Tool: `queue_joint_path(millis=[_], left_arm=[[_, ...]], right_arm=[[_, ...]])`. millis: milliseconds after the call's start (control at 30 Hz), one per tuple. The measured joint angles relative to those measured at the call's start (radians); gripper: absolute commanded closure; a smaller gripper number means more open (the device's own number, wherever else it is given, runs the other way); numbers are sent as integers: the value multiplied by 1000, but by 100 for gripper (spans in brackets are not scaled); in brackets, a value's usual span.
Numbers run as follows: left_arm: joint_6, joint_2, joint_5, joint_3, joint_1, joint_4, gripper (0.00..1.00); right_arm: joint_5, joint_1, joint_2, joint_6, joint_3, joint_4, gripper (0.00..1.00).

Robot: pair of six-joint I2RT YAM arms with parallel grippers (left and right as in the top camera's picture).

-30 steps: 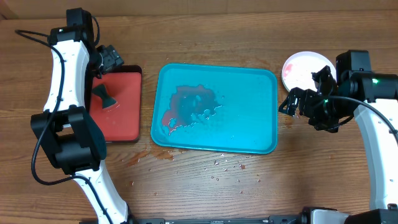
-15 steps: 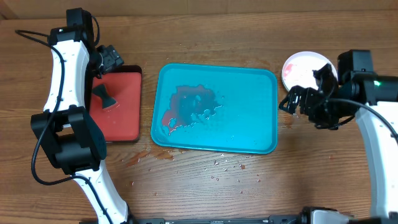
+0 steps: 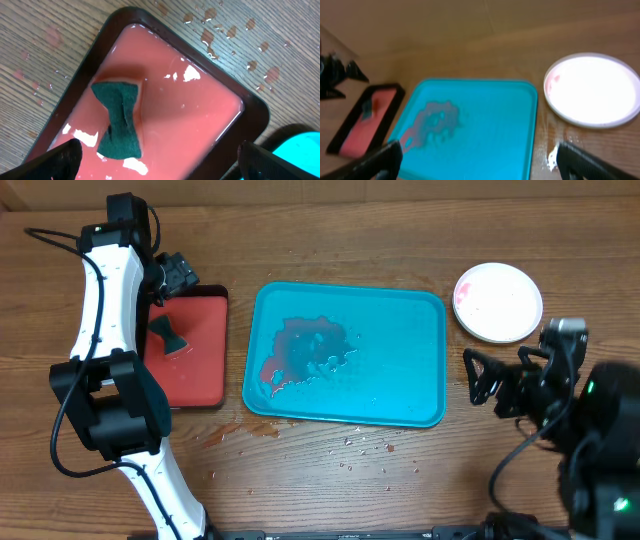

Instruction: Clean dirty plates on tray and stack at the side

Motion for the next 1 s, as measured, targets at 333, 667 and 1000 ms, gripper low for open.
queue_joint_path(millis=[333, 667, 1000], left_arm=[[0, 0, 0, 0, 0, 0, 0], [0, 0, -1, 0, -2, 0, 0], [0, 0, -1, 0, -2, -1, 0]], right_arm=[[-4, 1, -377, -8, -521, 508, 0], [56, 53, -619, -7, -782, 708, 0], [203, 97, -706, -7, -910, 856, 0]])
